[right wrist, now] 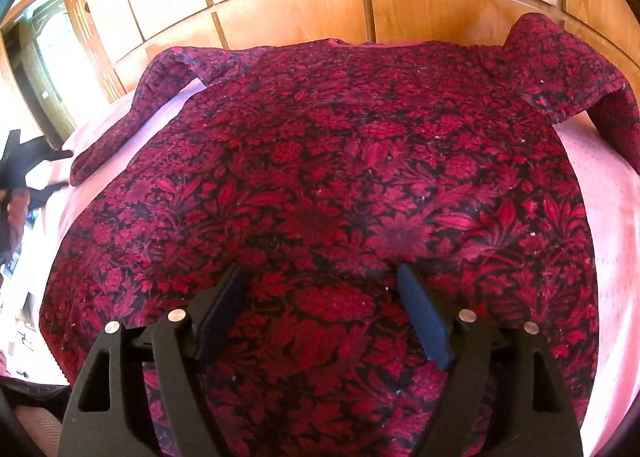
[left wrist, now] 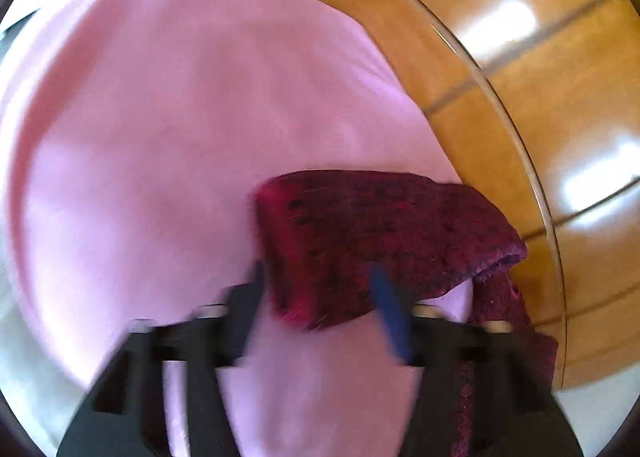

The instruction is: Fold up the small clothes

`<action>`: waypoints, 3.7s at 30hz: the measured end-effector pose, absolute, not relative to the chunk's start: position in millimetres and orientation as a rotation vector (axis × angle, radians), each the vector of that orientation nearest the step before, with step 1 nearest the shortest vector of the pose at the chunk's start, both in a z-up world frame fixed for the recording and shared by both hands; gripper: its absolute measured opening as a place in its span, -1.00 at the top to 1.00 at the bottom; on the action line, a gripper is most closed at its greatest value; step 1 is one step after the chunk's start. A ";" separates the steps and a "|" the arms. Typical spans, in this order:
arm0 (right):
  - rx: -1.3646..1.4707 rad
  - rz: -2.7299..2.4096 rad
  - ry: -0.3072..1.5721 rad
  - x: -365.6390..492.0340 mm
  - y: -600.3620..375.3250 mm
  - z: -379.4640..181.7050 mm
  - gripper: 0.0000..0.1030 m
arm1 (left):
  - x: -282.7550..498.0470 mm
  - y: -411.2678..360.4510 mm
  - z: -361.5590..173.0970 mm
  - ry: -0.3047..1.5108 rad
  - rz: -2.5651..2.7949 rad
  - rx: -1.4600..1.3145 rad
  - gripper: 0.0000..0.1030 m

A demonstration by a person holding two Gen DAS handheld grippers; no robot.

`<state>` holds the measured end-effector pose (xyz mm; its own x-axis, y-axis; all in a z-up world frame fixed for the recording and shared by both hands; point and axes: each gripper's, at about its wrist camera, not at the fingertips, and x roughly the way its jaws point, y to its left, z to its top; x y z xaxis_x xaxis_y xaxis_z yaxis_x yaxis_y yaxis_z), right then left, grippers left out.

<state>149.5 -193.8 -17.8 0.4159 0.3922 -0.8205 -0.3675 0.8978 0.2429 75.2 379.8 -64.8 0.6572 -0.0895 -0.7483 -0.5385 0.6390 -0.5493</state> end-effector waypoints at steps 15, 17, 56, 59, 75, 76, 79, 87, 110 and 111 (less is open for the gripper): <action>0.012 0.475 1.037 154.7 -186.5 -22.8 -0.59 | 172.0 452.0 7.7 0.756 0.721 -0.358 0.94; 0.013 0.475 1.038 154.5 -186.6 -22.8 -0.59 | 183.8 443.3 4.2 0.779 0.711 -0.392 0.92; 0.183 0.390 1.196 58.9 -339.5 13.3 0.32 | 33.8 160.6 -45.9 1.041 -0.229 -0.340 0.21; 0.305 0.325 1.112 78.7 -372.6 27.0 0.04 | 35.2 169.2 -22.2 0.906 -0.156 -0.353 -0.26; 1.275 -0.175 0.762 237.3 -599.6 -55.8 -0.08 | 128.3 44.4 -57.0 0.988 -0.302 -0.104 -0.28; 1.277 -0.184 0.763 243.7 -600.5 -58.9 -0.06 | 130.2 42.9 -60.6 0.993 -0.302 -0.105 -0.28; 1.247 -0.204 0.763 264.6 -597.6 -61.6 -0.02 | 134.0 42.1 -67.2 1.001 -0.304 -0.134 -0.40; 0.778 -0.328 0.898 282.8 -600.9 -27.2 0.78 | 134.2 39.0 -70.0 1.005 -0.295 -0.148 -0.52; 0.564 0.044 0.986 150.4 -505.4 28.5 -0.01 | 82.9 161.6 -50.5 0.943 -0.027 -0.350 -0.52; 0.554 0.136 1.012 140.5 -479.6 29.0 0.03 | 79.4 165.5 -54.8 0.955 -0.023 -0.360 -0.52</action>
<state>140.5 -479.6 29.0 0.5351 0.3575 -0.7654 0.1426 0.8548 0.4990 79.4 165.5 -54.8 0.5817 -0.1768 -0.7940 -0.1381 0.9405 -0.3106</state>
